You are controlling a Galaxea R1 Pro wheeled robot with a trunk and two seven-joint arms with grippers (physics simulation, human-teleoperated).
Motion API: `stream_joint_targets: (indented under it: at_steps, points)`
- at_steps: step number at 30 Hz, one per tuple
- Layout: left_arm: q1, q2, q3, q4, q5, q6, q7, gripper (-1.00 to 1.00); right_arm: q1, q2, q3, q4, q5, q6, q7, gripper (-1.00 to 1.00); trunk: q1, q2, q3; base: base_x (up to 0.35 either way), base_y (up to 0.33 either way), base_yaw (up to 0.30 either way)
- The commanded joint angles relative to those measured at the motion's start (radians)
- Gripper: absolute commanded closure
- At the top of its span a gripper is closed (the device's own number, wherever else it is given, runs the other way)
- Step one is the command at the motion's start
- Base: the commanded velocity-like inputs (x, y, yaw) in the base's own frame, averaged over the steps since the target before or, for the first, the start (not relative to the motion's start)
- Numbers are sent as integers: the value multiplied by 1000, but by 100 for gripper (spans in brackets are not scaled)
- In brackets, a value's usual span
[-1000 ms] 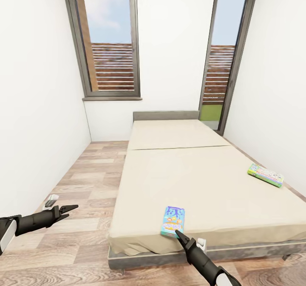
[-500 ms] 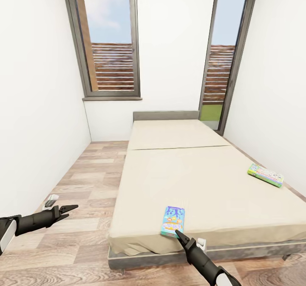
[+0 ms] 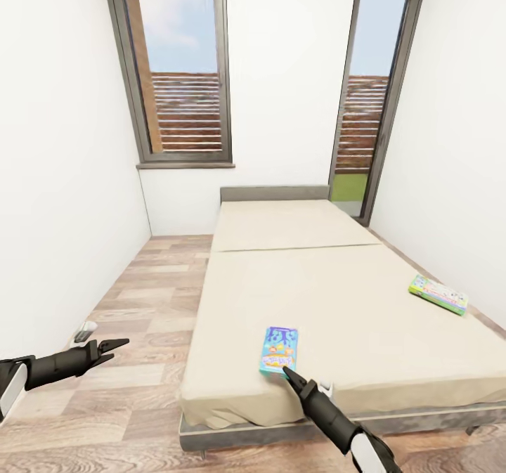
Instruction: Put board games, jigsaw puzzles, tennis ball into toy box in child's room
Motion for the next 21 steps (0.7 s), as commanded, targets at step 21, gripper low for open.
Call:
stream_joint_targets:
  at_steps: [21]
  points:
    - [0,-1,1,0,0,7,18,-100,-3,90,63,-428,-22,165,-309,100,-81,147,65,0,0,0]
